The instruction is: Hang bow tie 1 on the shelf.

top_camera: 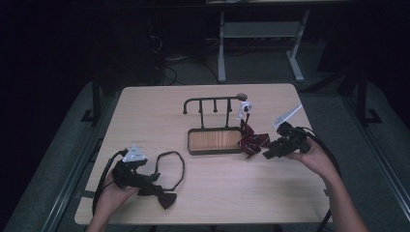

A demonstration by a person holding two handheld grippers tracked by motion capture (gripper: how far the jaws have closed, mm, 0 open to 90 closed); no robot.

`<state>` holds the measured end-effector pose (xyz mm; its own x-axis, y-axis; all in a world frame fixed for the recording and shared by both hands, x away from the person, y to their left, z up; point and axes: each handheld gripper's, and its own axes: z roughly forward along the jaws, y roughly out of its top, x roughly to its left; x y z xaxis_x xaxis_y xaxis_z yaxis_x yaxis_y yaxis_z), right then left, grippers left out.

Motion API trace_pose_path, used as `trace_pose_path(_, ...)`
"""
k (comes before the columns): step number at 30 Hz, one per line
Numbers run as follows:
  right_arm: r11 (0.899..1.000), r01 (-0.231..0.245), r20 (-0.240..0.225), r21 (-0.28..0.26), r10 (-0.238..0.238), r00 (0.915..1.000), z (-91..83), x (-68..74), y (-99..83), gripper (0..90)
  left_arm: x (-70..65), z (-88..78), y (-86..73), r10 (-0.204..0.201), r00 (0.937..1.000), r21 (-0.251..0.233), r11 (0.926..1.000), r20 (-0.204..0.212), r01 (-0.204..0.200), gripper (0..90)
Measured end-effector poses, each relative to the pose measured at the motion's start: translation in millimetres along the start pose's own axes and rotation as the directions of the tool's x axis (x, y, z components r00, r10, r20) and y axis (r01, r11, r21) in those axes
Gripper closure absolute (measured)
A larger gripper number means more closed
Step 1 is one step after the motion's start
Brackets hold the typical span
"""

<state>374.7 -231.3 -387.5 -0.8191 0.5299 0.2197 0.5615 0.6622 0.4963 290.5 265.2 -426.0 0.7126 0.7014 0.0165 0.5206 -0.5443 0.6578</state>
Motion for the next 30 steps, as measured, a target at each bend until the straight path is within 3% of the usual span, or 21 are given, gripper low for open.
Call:
trace_pose_path(16,1.000,-0.004,-0.008,-0.019,0.004,1.0000,7.7,10.6,-20.6,48.7,1.4,1.0,1.6,0.007,1.0000,0.015,0.9999,0.003,-0.007,25.7)
trace_pose_path(30,0.999,-0.011,-0.013,-0.031,0.011,0.9999,18.7,24.8,-43.5,46.2,9.2,2.2,12.2,0.009,0.9999,0.034,0.9994,0.014,-0.010,33.7)
